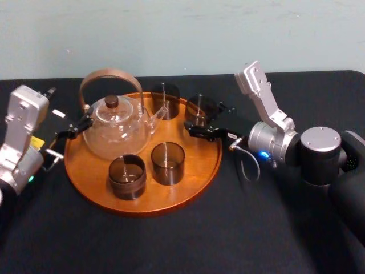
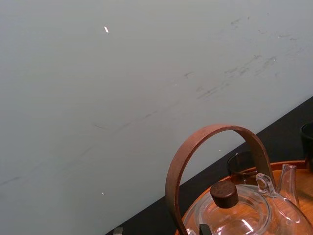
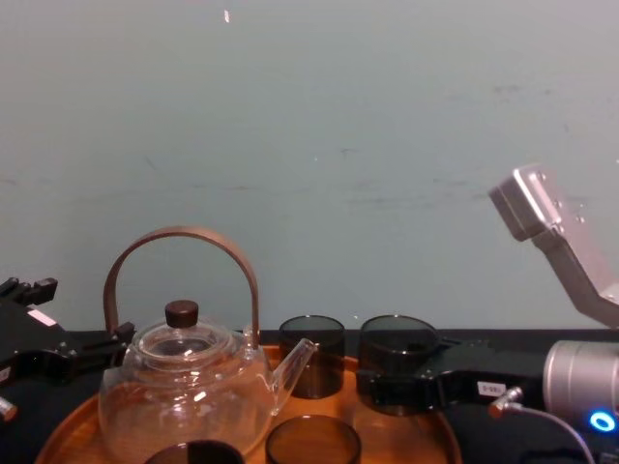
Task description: Pick up the glass from the table and place it on the tray.
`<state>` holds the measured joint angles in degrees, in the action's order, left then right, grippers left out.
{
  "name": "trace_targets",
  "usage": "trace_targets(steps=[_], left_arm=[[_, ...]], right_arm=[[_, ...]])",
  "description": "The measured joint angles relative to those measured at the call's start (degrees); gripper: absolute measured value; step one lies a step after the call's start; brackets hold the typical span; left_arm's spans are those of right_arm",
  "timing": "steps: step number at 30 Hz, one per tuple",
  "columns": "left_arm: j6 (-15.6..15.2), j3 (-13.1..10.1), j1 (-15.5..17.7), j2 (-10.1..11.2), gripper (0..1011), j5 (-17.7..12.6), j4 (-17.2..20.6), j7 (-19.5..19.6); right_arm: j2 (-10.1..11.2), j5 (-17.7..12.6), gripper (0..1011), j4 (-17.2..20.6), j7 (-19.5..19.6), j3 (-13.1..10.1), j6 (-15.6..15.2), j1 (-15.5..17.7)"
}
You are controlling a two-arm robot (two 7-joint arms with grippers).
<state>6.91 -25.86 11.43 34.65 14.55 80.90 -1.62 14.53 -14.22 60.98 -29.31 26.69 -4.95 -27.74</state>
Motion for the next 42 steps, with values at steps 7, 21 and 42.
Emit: trace_targets(steps=[7, 21, 42], left_arm=[[0.0, 0.0, 0.0, 0.0, 1010, 0.0, 0.0, 0.0], [0.0, 0.0, 0.0, 0.0, 1010, 0.0, 0.0, 0.0], [0.0, 0.0, 0.0, 0.0, 1010, 0.0, 0.0, 0.0]], right_arm=[[-0.71, 0.11, 905, -1.53, -0.11, 0.92, 0.61, -0.72], [-1.68, 0.23, 905, -4.59, -0.26, 1.44, 1.94, -1.85], [-3.16, 0.66, 905, -8.27, -1.06, 2.03, 3.35, -3.3]])
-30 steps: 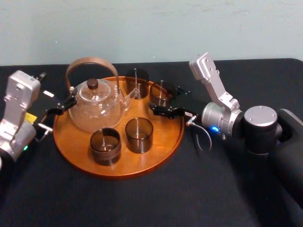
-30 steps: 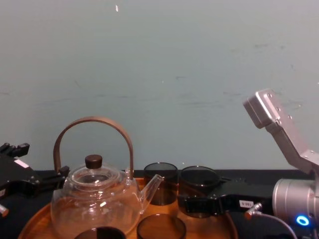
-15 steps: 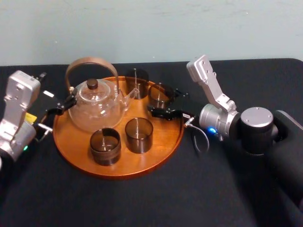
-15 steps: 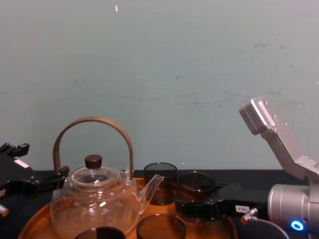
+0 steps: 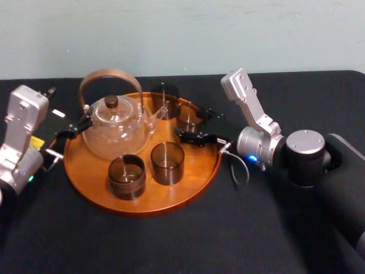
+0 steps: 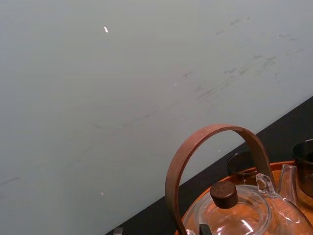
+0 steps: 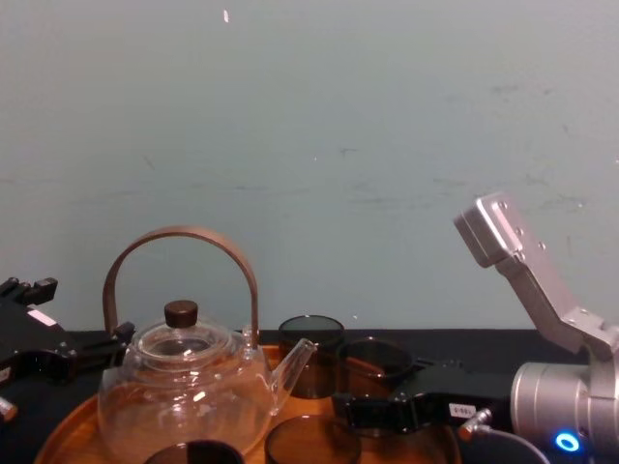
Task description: Pick up the glass from the table and place it on the tray.
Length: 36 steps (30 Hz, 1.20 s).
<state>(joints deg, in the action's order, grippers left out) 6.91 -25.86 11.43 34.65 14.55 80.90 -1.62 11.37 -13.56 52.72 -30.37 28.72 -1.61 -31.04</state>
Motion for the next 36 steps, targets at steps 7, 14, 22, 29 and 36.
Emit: trace_targets(steps=[7, 14, 22, 29, 36], left_arm=[[0.0, 0.0, 0.0, 0.0, 1010, 0.0, 0.0, 0.0], [0.0, 0.0, 0.0, 0.0, 1010, 0.0, 0.0, 0.0], [0.0, 0.0, 0.0, 0.0, 1010, 0.0, 0.0, 0.0], [0.0, 0.0, 0.0, 0.0, 1009, 0.0, 0.0, 0.0], [0.0, 0.0, 0.0, 0.0, 1010, 0.0, 0.0, 0.0]], right_arm=[[0.0, 0.06, 905, 0.02, 0.03, 0.01, -0.01, 0.0], [0.03, 0.01, 938, 0.02, 0.02, -0.02, -0.04, 0.02], [0.06, -0.04, 1002, 0.02, 0.01, -0.06, -0.05, 0.03], [0.07, -0.08, 1002, 0.02, 0.0, -0.07, -0.06, 0.03], [0.07, -0.1, 1002, 0.0, -0.04, -0.08, -0.06, 0.03]])
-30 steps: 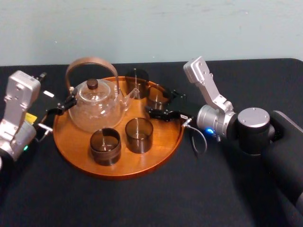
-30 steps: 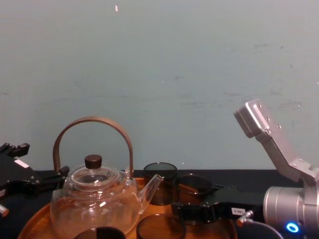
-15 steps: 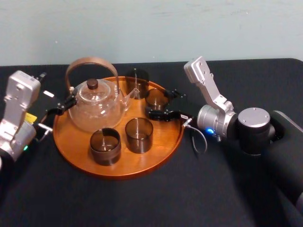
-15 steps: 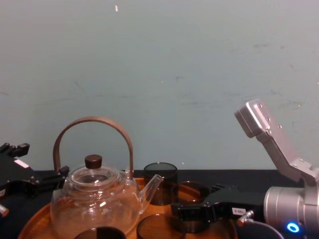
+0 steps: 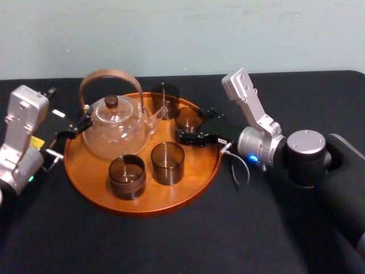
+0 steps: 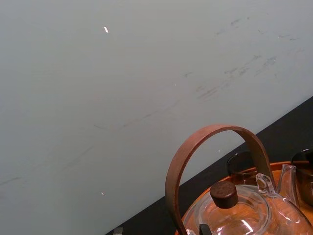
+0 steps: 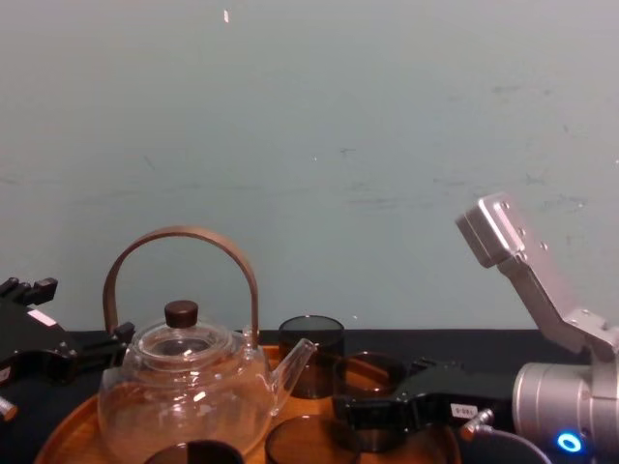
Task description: Pick up the glass from the table and place it on the tray.
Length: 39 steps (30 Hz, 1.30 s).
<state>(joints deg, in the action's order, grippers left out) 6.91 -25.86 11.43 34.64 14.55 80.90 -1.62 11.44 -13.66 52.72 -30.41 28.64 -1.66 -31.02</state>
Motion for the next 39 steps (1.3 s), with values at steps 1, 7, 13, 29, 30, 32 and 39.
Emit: trace_targets(steps=[1, 7, 13, 29, 30, 32, 39], left_arm=[[0.0, 0.0, 0.0, 0.0, 1009, 0.0, 0.0, 0.0], [0.0, 0.0, 0.0, 0.0, 1009, 0.0, 0.0, 0.0], [0.0, 0.0, 0.0, 0.0, 1010, 0.0, 0.0, 0.0], [0.0, 0.0, 0.0, 0.0, 1010, 0.0, 0.0, 0.0], [0.0, 0.0, 0.0, 0.0, 1009, 0.0, 0.0, 0.0], [0.0, 0.0, 0.0, 0.0, 1010, 0.0, 0.0, 0.0], [0.0, 0.0, 0.0, 0.0, 1009, 0.0, 0.0, 0.0]], right_arm=[[-0.03, -0.16, 1002, -0.22, -0.24, -0.09, -0.03, 0.0], [-0.2, -1.06, 1002, -0.95, -1.08, -0.37, -0.52, -0.15], [-0.22, -1.35, 1002, -1.46, -1.49, -0.3, -0.89, -0.34], [1.14, -1.98, 1002, 0.16, -2.46, 0.2, -2.51, 0.71], [1.3, -2.0, 1002, 0.41, -2.45, 0.2, -2.6, 0.85], [1.72, -2.1, 1002, 1.18, -2.4, 0.26, -2.9, 1.23], [2.59, -2.28, 1002, 2.65, -2.02, 0.35, -3.4, 2.11]])
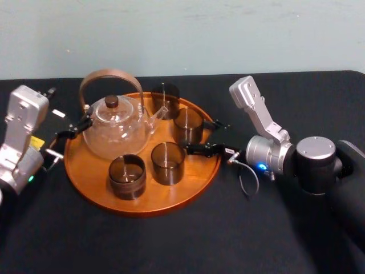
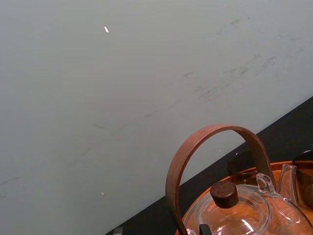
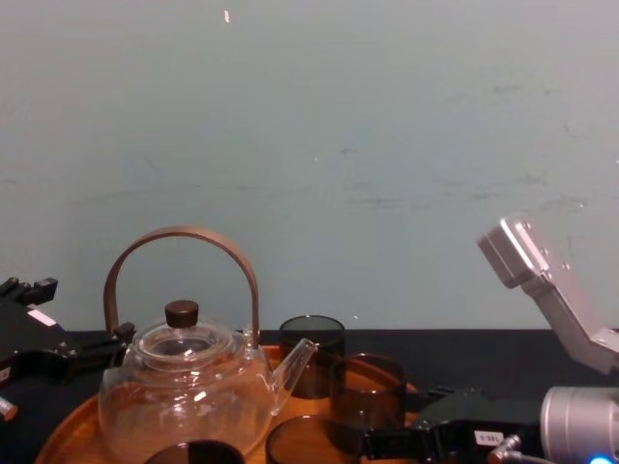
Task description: Pick up the glass from the table and place it on the tray.
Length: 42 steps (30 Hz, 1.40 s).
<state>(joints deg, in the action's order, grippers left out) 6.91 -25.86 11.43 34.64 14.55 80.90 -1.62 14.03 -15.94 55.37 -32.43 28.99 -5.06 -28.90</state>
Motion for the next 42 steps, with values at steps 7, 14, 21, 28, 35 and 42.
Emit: trace_targets(steps=[7, 14, 21, 28, 35, 42], left_arm=[[0.0, 0.0, 0.0, 0.0, 1009, 0.0, 0.0, 0.0], [0.0, 0.0, 0.0, 0.0, 1010, 0.0, 0.0, 0.0], [0.0, 0.0, 0.0, 0.0, 1009, 0.0, 0.0, 0.0], [0.0, 0.0, 0.0, 0.0, 1009, 0.0, 0.0, 0.0], [0.0, 0.0, 0.0, 0.0, 1010, 0.0, 0.0, 0.0], [0.0, 0.0, 0.0, 0.0, 1010, 0.0, 0.0, 0.0]], right_arm=[[1.51, -0.22, 1002, 3.54, 0.91, -0.26, -0.6, 1.78], [3.66, -1.03, 1002, 8.42, 1.88, -1.16, -1.35, 4.4], [5.78, -2.64, 1002, 12.81, 2.71, -2.93, -1.37, 7.15], [8.68, -3.96, 1002, 19.11, 5.9, -5.86, -1.15, 11.64], [10.42, -4.44, 1002, 23.01, 8.77, -8.79, -0.54, 15.12], [11.08, -5.3, 1002, 25.01, 10.84, -11.95, 0.41, 17.2]])
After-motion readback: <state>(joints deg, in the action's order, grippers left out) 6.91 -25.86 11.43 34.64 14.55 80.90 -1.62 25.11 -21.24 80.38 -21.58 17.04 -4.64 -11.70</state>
